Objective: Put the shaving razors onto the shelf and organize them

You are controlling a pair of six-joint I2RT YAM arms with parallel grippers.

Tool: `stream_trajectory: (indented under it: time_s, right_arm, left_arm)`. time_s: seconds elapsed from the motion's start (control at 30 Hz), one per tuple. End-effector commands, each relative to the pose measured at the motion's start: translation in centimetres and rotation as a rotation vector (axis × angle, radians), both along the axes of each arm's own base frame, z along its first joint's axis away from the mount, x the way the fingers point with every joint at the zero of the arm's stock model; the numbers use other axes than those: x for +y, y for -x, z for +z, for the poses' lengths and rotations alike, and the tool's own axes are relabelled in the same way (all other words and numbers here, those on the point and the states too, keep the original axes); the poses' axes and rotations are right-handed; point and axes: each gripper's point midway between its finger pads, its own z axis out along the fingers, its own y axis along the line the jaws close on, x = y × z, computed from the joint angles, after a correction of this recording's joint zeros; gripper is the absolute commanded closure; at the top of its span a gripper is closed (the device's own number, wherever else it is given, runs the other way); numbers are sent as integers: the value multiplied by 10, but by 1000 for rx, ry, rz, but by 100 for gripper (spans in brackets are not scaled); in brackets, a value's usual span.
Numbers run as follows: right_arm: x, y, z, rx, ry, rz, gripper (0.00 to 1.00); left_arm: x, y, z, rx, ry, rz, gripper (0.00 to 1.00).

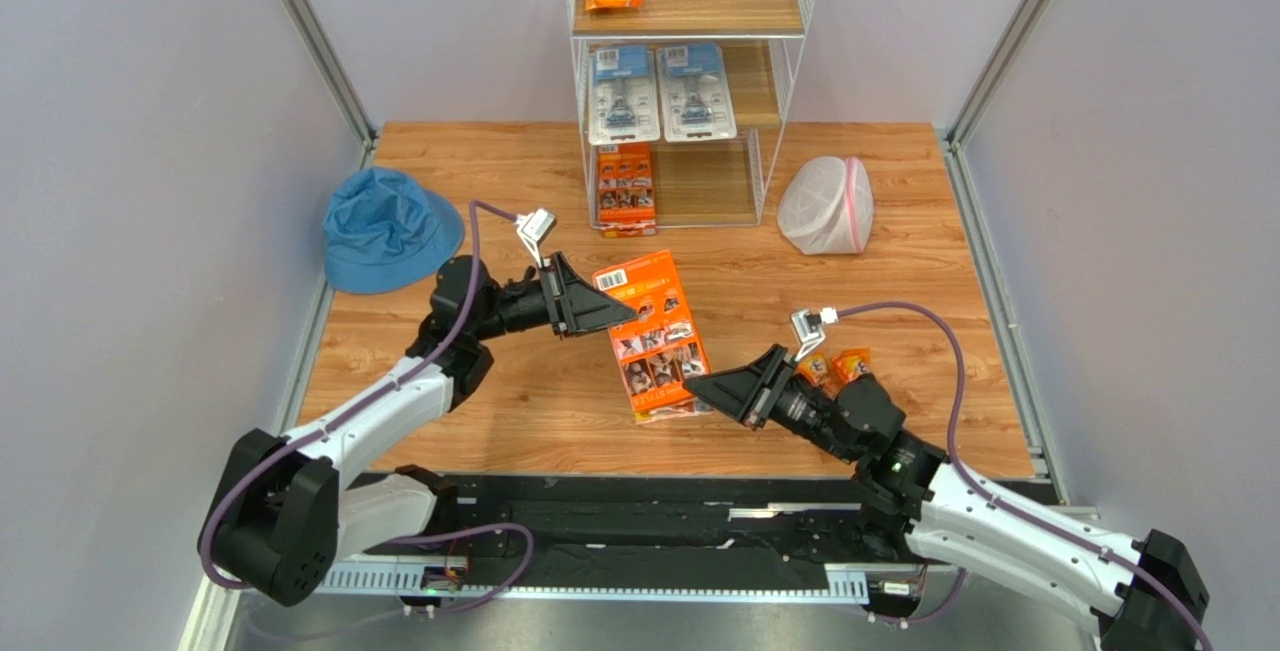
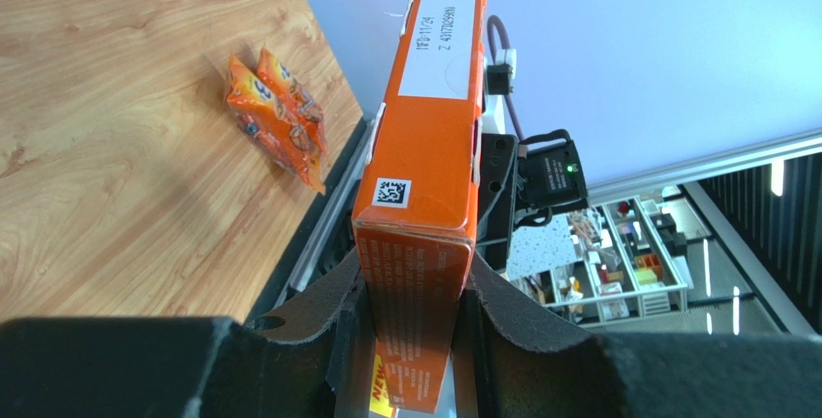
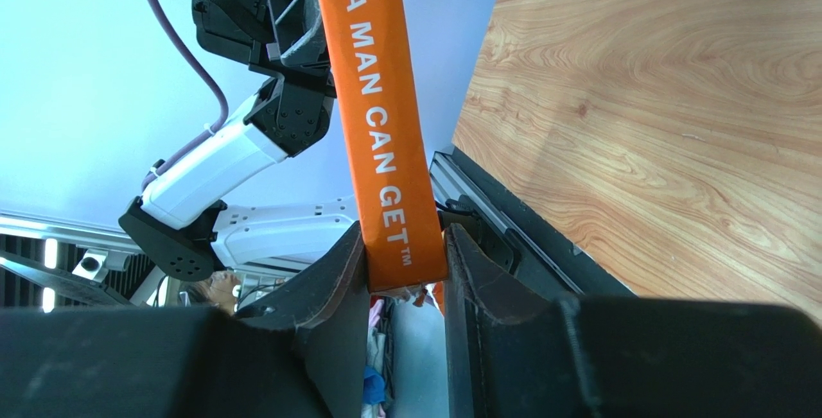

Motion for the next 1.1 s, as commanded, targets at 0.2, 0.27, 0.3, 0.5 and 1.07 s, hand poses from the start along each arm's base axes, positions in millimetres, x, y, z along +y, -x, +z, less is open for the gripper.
stream_trajectory:
  time_s: [0.2, 0.27, 0.3, 0.5, 1.07]
  right_arm:
    - [-6, -1, -4, -23, 17, -28, 95]
    - [-7, -1, -7, -18, 23, -31, 96]
    - [-7, -2, -8, -16, 23, -34, 96]
    - [-11, -4, -18, 7, 54, -57, 98]
    - [-3, -39, -63, 160, 219, -108, 100]
  left_arm:
    - [4, -3, -26, -15, -138, 21, 28]
    - [8, -6, -30, -15, -189, 48, 23]
    - [11, -7, -38, 15, -228, 67, 22]
    - [25, -11, -44, 4, -363, 134, 20]
    - [62, -4, -61, -1, -588, 244, 20]
